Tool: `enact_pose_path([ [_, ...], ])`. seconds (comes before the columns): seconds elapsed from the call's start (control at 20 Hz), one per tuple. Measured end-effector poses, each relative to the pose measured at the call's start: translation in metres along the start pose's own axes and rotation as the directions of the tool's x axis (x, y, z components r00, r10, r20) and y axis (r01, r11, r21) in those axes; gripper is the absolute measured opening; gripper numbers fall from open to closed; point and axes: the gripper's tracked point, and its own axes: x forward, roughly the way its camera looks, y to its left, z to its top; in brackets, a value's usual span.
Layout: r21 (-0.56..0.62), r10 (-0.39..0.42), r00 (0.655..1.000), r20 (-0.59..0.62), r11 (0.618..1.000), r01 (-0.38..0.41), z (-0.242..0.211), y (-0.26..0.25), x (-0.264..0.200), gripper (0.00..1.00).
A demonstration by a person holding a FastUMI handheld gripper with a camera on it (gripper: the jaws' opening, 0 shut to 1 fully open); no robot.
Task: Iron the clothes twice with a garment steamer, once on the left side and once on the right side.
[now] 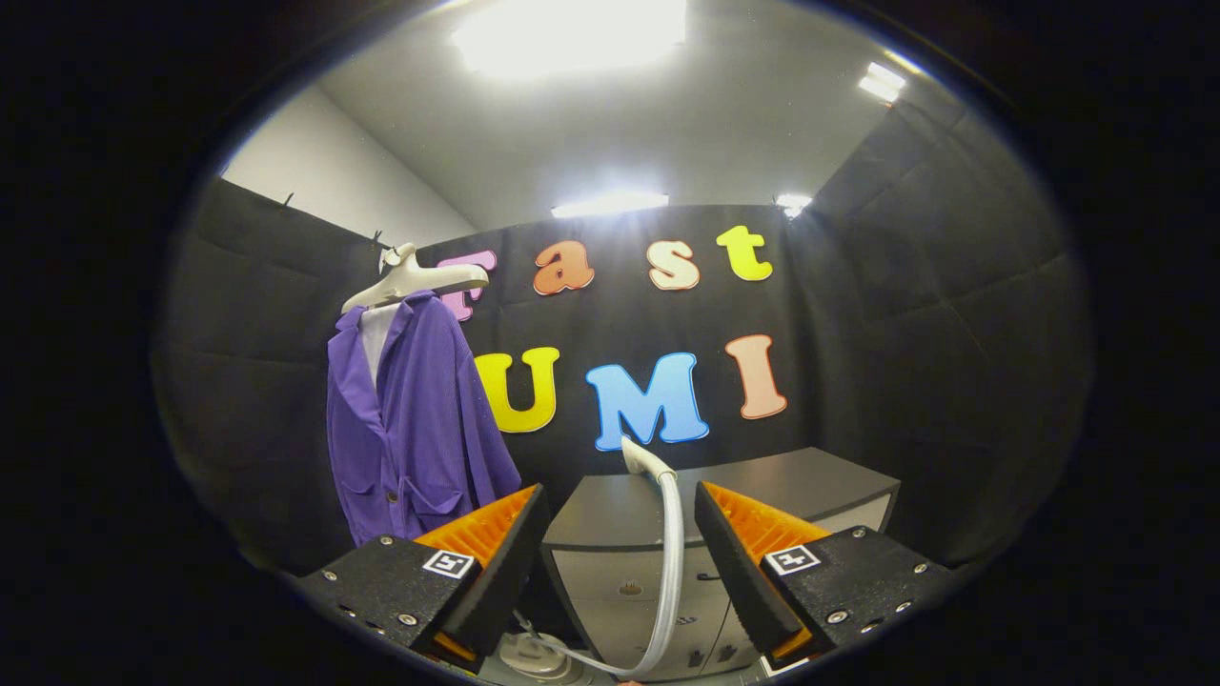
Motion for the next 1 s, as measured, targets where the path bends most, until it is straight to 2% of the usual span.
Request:
enact_pose_path([
  [0.2,-0.009,0.041,0.999,-0.004,0.999,-0.041,0.018,-0.012,0.048,0.94],
  [0.65,0.013,0.111,0.99,-0.091,0.994,-0.11,0.022,-0.035,0.151,0.94],
  [0.75,0.036,0.124,0.986,-0.112,0.992,-0.12,0.02,-0.039,0.175,0.94],
  [0.85,0.082,0.099,0.985,-0.143,0.993,-0.088,0.016,-0.052,0.206,0.94],
  [1.0,0.17,0.148,0.973,-0.177,0.978,-0.118,0.008,-0.051,0.252,0.93],
])
